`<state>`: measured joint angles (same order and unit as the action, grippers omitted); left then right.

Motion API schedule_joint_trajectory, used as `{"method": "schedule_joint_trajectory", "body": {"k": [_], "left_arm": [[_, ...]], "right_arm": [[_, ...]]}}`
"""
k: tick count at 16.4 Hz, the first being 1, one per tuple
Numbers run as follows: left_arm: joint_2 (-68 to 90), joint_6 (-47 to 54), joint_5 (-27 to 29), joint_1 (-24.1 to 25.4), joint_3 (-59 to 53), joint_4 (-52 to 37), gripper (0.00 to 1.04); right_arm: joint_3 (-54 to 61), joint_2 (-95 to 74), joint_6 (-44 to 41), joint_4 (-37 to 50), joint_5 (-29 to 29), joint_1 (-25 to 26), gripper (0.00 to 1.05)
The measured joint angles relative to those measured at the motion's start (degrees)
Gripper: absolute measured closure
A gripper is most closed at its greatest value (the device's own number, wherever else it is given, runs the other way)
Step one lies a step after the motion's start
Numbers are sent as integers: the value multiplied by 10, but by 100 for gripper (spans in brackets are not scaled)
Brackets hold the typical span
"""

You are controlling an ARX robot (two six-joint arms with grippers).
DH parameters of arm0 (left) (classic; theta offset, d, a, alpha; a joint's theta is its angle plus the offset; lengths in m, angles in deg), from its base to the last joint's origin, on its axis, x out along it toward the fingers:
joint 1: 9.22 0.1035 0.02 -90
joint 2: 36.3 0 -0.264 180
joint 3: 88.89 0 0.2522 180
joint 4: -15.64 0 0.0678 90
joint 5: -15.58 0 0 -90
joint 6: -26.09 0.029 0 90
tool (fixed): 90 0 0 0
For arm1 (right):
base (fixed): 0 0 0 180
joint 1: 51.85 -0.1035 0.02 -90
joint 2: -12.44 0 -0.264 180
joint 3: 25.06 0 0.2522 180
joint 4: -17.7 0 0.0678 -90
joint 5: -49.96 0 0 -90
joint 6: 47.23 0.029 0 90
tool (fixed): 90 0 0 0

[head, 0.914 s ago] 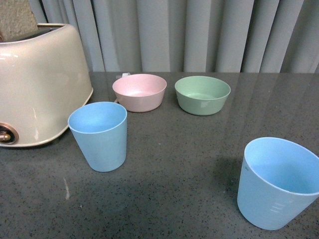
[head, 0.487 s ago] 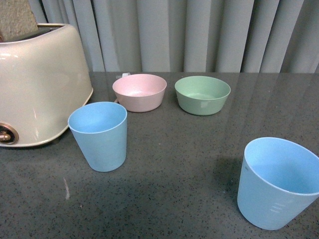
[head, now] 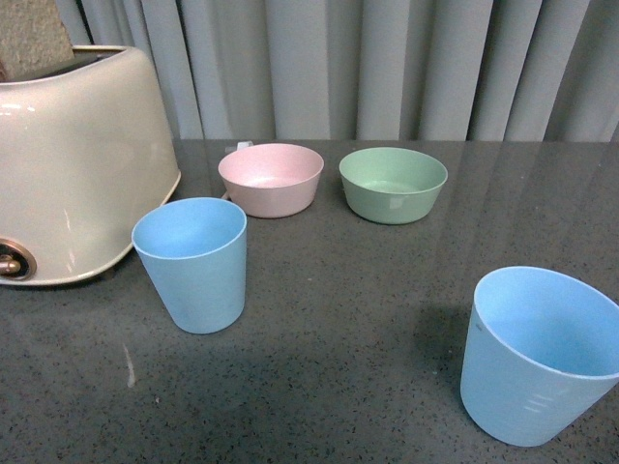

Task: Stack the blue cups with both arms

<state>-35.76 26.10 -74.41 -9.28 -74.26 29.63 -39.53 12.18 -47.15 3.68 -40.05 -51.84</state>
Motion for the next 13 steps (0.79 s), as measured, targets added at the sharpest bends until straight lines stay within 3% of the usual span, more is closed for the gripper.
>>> {"method": "schedule_joint_trajectory", "body": {"k": [3, 5, 10, 11, 13], "left_arm": [[4, 4, 13, -5, 3, 19, 7], [61, 27, 93, -56, 38, 88, 7], [98, 29, 96, -117, 110, 75, 7], [116, 29, 91, -125, 115, 55, 7], [257, 20, 61, -142, 173, -69, 7]], "right_arm": [[0, 0, 0, 0, 0, 0, 7], [0, 0, 0, 0, 0, 0, 7], [0, 0, 0, 0, 0, 0, 7], [0, 0, 0, 0, 0, 0, 7], [0, 0, 0, 0, 0, 0, 7]]}}
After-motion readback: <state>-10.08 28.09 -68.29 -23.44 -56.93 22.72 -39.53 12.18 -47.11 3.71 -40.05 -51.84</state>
